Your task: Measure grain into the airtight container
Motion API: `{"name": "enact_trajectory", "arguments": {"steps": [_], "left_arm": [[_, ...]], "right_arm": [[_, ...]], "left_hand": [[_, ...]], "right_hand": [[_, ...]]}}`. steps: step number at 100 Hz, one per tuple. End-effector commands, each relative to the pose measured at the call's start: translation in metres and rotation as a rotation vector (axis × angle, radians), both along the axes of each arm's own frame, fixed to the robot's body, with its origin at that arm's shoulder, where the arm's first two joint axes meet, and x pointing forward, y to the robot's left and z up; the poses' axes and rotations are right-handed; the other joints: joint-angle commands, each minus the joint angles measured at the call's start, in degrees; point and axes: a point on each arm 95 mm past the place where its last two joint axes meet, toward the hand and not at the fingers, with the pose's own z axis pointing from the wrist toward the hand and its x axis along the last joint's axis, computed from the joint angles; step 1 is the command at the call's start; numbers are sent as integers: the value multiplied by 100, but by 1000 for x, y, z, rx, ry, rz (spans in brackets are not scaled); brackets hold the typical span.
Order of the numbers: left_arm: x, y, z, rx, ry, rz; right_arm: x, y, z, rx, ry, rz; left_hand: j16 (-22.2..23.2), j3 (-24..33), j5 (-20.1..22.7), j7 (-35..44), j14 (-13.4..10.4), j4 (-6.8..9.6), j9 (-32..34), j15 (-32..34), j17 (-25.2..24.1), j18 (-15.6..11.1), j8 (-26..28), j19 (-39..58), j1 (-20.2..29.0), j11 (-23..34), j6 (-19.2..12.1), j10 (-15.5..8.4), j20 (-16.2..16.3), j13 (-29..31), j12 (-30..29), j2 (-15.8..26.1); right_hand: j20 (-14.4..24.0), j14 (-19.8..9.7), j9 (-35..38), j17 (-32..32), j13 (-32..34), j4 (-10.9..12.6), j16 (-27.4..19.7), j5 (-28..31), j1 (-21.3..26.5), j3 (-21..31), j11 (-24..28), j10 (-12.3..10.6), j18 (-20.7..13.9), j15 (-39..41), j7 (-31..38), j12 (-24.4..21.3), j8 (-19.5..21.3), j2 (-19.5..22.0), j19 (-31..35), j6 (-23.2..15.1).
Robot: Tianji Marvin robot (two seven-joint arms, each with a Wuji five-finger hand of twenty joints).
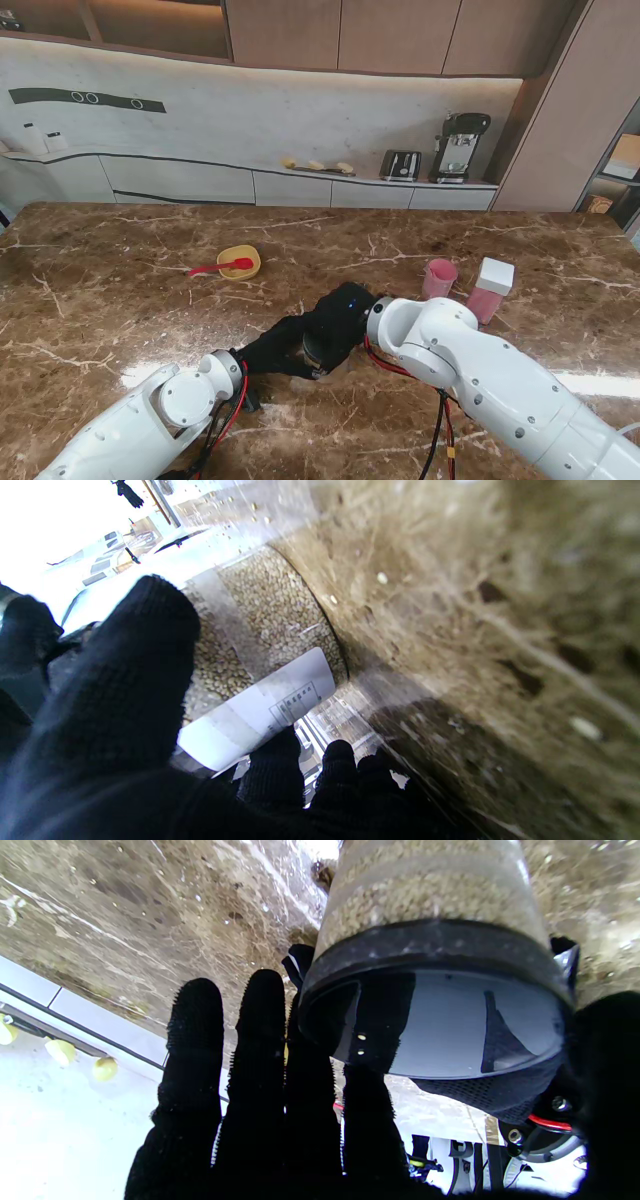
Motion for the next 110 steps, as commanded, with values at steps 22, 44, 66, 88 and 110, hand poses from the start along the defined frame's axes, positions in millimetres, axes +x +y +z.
{"name": "enact_trajectory", "arguments": {"steps": [22,44,66,88,110], "left_arm": [[-18,6,-29,48,83,-4],[-18,7,-28,50,78,-1],[-17,8,-28,46,66,2],[-16,8,-28,43,53,8],[-13,15,-23,35,28,23]], "right_arm": [[-6,3,-20,13,11,-27],[-9,0,-13,38,-9,-29],[-13,-3,2,98,-37,-48],[-16,-9,7,127,-51,-71],[-19,-22,9,182,-54,-126]], "left_hand": [[100,-253,182,3613,1202,141,-15,152,678,2724,-9,1232,-57,124,-236,-87,724,90,-17,318],[94,-335,-15,3357,1208,133,-15,148,676,2729,-158,1220,-48,115,-220,-76,713,90,-28,231],[96,-464,-556,2770,1223,121,-28,158,678,2736,-591,1226,-4,114,-241,8,714,93,-31,87],[98,-560,-795,2475,1231,97,-30,165,678,2744,-868,1231,-24,107,-218,1,712,98,-33,-12],[79,-705,-941,2170,1187,33,-9,156,673,2737,-1147,1194,-131,103,-115,-172,675,154,-61,-125]], "right_hand": [[-17,27,324,145,341,250,-79,154,-411,317,-6,-376,-27,-29,128,-273,-388,675,455,103],[-490,408,-1721,-1167,-1276,304,-1169,-1154,-888,396,-1410,-77,394,-1971,-795,-1393,-833,865,-1060,307],[-636,522,-2224,-1593,-1781,330,-1490,-1486,-893,338,-1673,54,427,-2335,-933,-1614,-773,949,-1628,387],[-645,522,-2196,-1573,-1755,334,-1540,-1449,-876,319,-1660,62,424,-2312,-939,-1657,-754,963,-1683,394],[-710,515,-2121,-1602,-1747,339,-1621,-1359,-861,301,-1674,80,342,-2341,-939,-1736,-747,985,-1808,367]]}}
